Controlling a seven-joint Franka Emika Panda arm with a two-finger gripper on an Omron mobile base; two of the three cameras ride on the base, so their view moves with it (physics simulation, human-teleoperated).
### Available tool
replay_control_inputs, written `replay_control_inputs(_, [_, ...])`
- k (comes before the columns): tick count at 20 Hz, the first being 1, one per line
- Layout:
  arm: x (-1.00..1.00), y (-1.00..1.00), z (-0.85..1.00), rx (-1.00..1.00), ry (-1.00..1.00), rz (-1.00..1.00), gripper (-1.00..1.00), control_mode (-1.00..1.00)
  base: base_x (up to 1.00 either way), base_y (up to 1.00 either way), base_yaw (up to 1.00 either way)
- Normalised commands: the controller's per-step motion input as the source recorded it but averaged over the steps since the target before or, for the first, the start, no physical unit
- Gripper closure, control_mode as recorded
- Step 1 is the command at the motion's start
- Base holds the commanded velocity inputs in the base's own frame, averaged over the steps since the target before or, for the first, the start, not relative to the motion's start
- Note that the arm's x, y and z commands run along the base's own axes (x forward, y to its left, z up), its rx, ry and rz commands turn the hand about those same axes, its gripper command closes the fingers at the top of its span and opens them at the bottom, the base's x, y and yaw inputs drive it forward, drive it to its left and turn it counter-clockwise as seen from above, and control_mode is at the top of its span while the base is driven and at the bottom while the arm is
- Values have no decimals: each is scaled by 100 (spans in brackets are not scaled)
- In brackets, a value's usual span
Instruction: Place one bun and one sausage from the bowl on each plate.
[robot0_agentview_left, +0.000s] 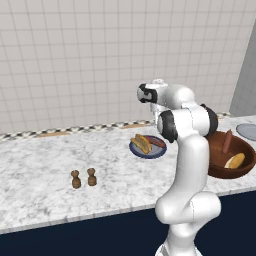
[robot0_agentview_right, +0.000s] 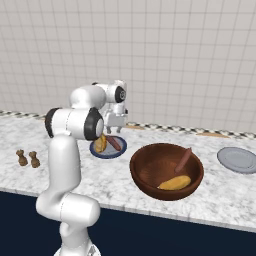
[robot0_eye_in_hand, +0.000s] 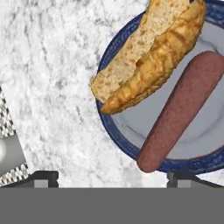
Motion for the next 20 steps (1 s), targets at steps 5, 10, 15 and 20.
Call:
replay_control_inputs(5, [-62, -42, 32, 8, 3, -29, -100, -100, 0, 0, 0])
replay_control_inputs(10, [-73, -61, 19, 4, 0, -42, -100, -100, 0, 0, 0])
replay_control_inputs(15, [-56, -94, 23, -8, -3, -41, -100, -100, 0, 0, 0])
replay_control_inputs(20, [-14, -43, 24, -45, -3, -54, -100, -100, 0, 0, 0])
